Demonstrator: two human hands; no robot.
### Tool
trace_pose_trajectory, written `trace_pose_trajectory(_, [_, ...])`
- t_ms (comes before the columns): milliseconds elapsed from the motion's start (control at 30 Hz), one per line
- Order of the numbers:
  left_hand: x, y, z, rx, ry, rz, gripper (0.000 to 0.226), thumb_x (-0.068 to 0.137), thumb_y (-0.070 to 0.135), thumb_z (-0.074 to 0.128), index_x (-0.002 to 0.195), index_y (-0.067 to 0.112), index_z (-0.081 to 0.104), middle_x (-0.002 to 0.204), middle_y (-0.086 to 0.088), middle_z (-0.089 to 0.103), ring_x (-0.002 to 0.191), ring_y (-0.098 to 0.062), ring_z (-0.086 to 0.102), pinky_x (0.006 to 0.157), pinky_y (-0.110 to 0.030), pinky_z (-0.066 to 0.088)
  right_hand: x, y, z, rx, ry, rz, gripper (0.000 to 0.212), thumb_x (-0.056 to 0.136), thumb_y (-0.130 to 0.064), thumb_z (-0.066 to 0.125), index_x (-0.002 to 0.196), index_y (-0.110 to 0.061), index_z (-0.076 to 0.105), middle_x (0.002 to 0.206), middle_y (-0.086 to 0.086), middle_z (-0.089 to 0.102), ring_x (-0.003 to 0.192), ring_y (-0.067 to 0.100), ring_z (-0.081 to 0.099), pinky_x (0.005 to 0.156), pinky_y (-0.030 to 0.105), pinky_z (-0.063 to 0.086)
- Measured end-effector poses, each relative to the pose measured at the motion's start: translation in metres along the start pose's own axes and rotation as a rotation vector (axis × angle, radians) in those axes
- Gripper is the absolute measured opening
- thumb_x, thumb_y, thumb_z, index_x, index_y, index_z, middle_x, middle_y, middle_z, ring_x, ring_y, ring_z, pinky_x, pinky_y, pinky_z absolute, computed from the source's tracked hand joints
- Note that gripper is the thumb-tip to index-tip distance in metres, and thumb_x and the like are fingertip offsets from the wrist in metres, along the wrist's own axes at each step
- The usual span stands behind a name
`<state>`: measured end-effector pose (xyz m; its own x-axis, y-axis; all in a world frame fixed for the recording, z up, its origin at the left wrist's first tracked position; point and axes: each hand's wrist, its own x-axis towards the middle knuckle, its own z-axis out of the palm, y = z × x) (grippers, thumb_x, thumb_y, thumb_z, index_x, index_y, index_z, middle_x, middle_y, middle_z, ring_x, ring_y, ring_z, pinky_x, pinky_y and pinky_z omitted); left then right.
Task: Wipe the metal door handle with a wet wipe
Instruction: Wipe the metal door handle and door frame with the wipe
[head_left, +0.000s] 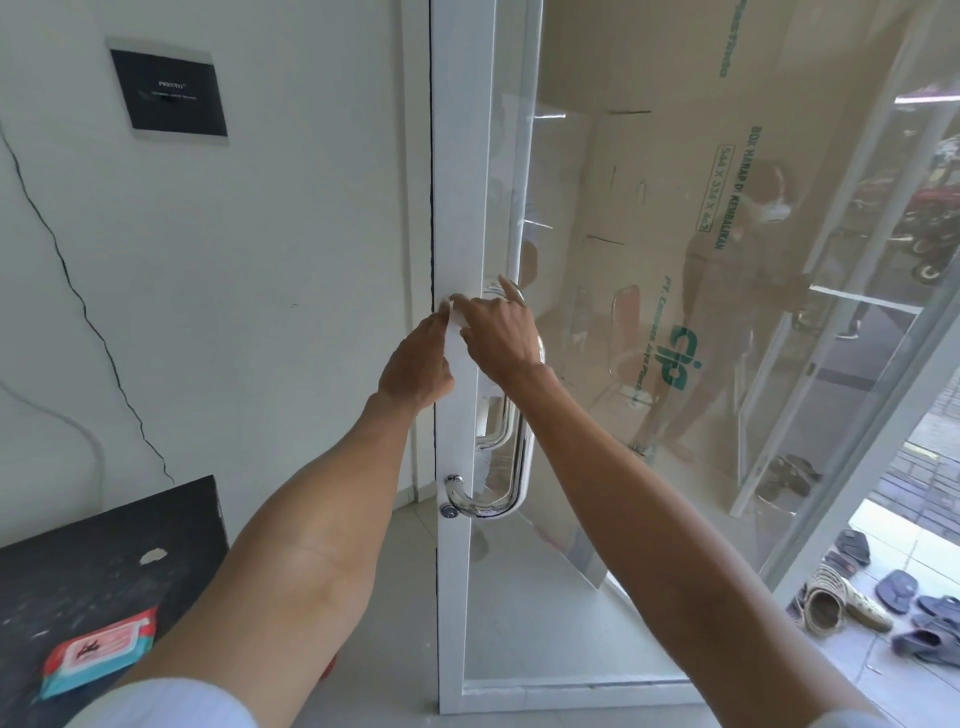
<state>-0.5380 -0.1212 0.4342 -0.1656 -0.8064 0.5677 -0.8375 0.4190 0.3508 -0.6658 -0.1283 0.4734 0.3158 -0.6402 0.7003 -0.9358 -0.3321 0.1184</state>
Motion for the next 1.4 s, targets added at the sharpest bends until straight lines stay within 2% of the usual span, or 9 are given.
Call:
trace_pose_trajectory(67, [0.002, 0.002, 0.003, -0.007, 0.026, 0.015, 0.075, 0.083, -0.007, 0.047, 0.152, 0.007, 0.021, 0.143, -0.016, 0.045, 0.125, -0.033, 0.051, 0.099, -0.04, 0.045, -0.007, 0.008, -0.002, 0.02, 0.033, -0.023, 0.037, 0.082, -0.015, 0.071, 0.117, -0.018, 0.063, 0.082, 0.001, 0.074, 0.08, 0.024, 0.071, 0.112, 0.035, 0.034])
trace_pose_trajectory(167, [0.007, 0.003, 0.004, -0.002, 0.06, 0.074, 0.075, 0.082, -0.007, 0.047, 0.151, 0.007, 0.023, 0.146, -0.015, 0.042, 0.131, -0.031, 0.045, 0.102, -0.042, 0.046, -0.017, 0.018, -0.007, 0.059, 0.068, 0.001, 0.032, 0.083, -0.024, 0.073, 0.114, -0.019, 0.065, 0.092, 0.0, 0.075, 0.095, 0.027, 0.068, 0.086, 0.032, 0.05])
trace_pose_trajectory(267, [0.012, 0.005, 0.003, 0.018, 0.112, 0.109, 0.066, 0.083, -0.005, 0.05, 0.147, 0.005, 0.034, 0.146, -0.015, 0.043, 0.134, -0.03, 0.042, 0.105, -0.044, 0.044, -0.023, 0.024, -0.01, 0.069, 0.099, 0.008, 0.028, 0.079, -0.03, 0.076, 0.103, -0.019, 0.065, 0.086, -0.003, 0.073, 0.084, 0.027, 0.068, 0.062, 0.031, 0.047])
trace_pose_trajectory(367, [0.016, 0.007, 0.001, 0.037, 0.135, 0.148, 0.059, 0.082, -0.004, 0.053, 0.14, 0.004, 0.044, 0.142, -0.013, 0.049, 0.131, -0.029, 0.046, 0.106, -0.043, 0.044, -0.028, 0.029, -0.01, 0.069, 0.121, 0.013, 0.03, 0.075, -0.03, 0.079, 0.095, -0.018, 0.061, 0.079, -0.003, 0.07, 0.074, 0.026, 0.066, 0.051, 0.027, 0.035])
trace_pose_trajectory(500, [0.015, 0.005, -0.002, 0.1, 0.179, 0.202, 0.055, 0.079, -0.004, 0.059, 0.133, 0.004, 0.051, 0.139, -0.013, 0.052, 0.128, -0.03, 0.05, 0.106, -0.042, 0.043, -0.035, 0.033, -0.009, 0.09, 0.173, 0.059, 0.034, 0.069, -0.024, 0.084, 0.089, -0.015, 0.059, 0.07, -0.002, 0.067, 0.06, 0.026, 0.061, 0.047, 0.023, 0.03])
trace_pose_trajectory(633, [0.013, 0.004, -0.004, 0.113, 0.239, 0.224, 0.051, 0.078, 0.001, 0.063, 0.128, 0.003, 0.054, 0.135, -0.014, 0.054, 0.124, -0.03, 0.052, 0.1, -0.04, 0.044, -0.042, 0.04, -0.001, 0.162, 0.169, 0.161, 0.035, 0.077, -0.029, 0.078, 0.101, -0.014, 0.057, 0.078, 0.002, 0.07, 0.06, 0.029, 0.063, 0.048, 0.029, 0.044])
trace_pose_trajectory(867, [0.018, 0.006, -0.003, 0.074, 0.264, 0.292, 0.039, 0.075, 0.012, 0.065, 0.114, 0.006, 0.061, 0.121, -0.007, 0.063, 0.115, -0.024, 0.059, 0.096, -0.038, 0.046, -0.054, 0.042, 0.009, 0.307, 0.15, 0.383, 0.037, 0.081, -0.031, 0.074, 0.107, -0.016, 0.052, 0.089, 0.005, 0.073, 0.059, 0.03, 0.063, 0.057, 0.04, 0.054])
trace_pose_trajectory(1167, [0.021, 0.006, 0.002, 0.075, 0.357, 0.338, 0.028, 0.07, 0.012, 0.072, 0.097, 0.009, 0.063, 0.097, -0.001, 0.07, 0.091, -0.023, 0.064, 0.09, -0.035, 0.045, -0.073, 0.037, 0.023, 0.561, 0.228, 0.674, 0.042, 0.076, -0.033, 0.08, 0.101, -0.012, 0.053, 0.094, 0.007, 0.074, 0.077, 0.031, 0.068, 0.067, 0.035, 0.052])
trace_pose_trajectory(1400, [0.02, 0.009, 0.01, -0.003, 0.362, 0.266, 0.032, 0.072, 0.012, 0.071, 0.102, 0.006, 0.061, 0.102, -0.005, 0.069, 0.097, -0.024, 0.063, 0.087, -0.033, 0.047, -0.076, 0.041, 0.028, 0.728, 0.215, 0.738, 0.042, 0.072, -0.032, 0.084, 0.093, -0.013, 0.053, 0.095, 0.004, 0.073, 0.086, 0.023, 0.069, 0.078, 0.041, 0.056])
